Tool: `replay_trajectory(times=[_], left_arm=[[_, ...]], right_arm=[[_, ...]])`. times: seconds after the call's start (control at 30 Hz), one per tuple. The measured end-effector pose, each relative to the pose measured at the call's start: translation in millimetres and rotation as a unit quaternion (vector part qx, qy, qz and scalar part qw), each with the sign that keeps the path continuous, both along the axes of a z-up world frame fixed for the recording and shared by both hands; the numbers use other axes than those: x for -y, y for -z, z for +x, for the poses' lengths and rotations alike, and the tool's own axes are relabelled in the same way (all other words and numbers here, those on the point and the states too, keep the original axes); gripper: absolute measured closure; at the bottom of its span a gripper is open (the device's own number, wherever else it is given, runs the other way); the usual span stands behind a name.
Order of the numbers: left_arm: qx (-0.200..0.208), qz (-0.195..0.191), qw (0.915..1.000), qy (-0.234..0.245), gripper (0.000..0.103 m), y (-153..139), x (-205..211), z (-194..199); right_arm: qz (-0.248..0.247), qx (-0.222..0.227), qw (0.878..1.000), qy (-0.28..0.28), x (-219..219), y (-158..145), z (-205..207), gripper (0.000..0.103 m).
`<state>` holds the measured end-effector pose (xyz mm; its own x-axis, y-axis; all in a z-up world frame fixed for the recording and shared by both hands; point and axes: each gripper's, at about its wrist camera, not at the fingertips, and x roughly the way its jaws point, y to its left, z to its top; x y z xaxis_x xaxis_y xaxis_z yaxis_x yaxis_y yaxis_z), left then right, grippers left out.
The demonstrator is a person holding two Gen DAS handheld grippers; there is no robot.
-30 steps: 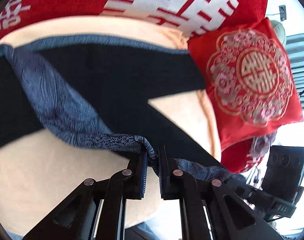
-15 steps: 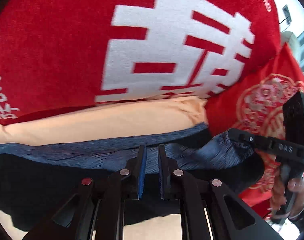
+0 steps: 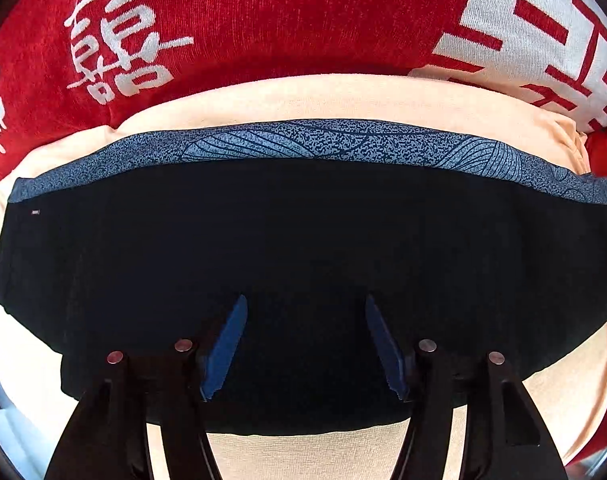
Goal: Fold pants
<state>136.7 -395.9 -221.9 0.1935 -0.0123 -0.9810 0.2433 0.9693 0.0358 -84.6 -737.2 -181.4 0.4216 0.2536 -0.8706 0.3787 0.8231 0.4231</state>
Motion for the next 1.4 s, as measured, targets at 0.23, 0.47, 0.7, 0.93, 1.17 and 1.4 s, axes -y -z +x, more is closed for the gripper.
replay_trajectory(times=[0.23, 0.47, 0.7, 0.93, 1.17, 1.4], left_arm=[[0.017, -0.001, 0.9998, 0.009, 0.039, 0, -7, 0], [0.007, -0.001, 0.9999, 0.009, 0.039, 1, -1, -2], [0.015, -0.022, 0.9996, 0.003, 0.037, -21, 5, 7], [0.045, -0.04, 0.9979, 0.025, 0.037, -19, 59, 47], [0.059, -0.037, 0.9976, -0.004, 0.037, 10, 75, 65], [0.052, -0.014, 0.9982, -0.026, 0.037, -11, 16, 58]], right_arm=[[0.013, -0.014, 0.992, 0.125, 23, 43, -14, 0.088], [-0.049, 0.008, 0.997, 0.061, 22, 9, 11, 0.092], [-0.077, -0.013, 0.995, 0.06, 20, 2, -8, 0.059], [-0.074, 0.041, 0.995, -0.048, -4, -8, 87, 0.06], [-0.098, 0.003, 0.995, -0.033, 27, 45, 138, 0.074], [-0.136, -0.019, 0.99, -0.029, 16, 16, 120, 0.047]])
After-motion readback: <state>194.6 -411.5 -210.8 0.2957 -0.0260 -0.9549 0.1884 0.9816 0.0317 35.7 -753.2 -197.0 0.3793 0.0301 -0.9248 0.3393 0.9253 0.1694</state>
